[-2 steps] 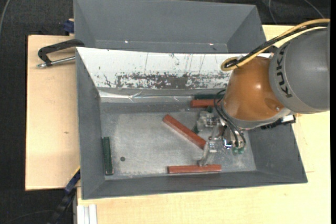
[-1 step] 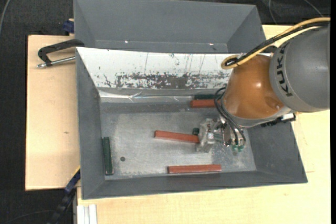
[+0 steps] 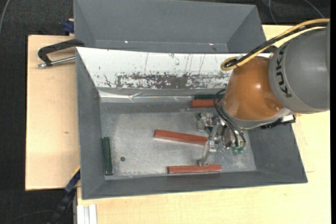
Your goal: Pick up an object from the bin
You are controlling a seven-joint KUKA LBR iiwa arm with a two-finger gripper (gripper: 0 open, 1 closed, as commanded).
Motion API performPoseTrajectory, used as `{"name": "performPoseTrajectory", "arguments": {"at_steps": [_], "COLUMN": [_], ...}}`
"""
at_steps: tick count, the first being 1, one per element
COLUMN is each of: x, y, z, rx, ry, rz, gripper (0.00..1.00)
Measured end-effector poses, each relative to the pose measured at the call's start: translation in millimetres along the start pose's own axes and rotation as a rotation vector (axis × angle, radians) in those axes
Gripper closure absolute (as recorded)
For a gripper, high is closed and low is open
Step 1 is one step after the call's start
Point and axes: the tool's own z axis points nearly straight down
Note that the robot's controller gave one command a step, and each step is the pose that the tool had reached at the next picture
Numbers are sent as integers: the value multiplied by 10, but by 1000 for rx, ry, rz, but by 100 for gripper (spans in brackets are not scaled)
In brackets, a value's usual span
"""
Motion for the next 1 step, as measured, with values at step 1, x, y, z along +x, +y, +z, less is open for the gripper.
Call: {"name": "performPoseTrajectory", "arguments": {"at_steps": [1], "x": [2], "y": [-1], "z": [4], "rx": [0], "ry": [1], "rz": [1], "gripper": [100]}}
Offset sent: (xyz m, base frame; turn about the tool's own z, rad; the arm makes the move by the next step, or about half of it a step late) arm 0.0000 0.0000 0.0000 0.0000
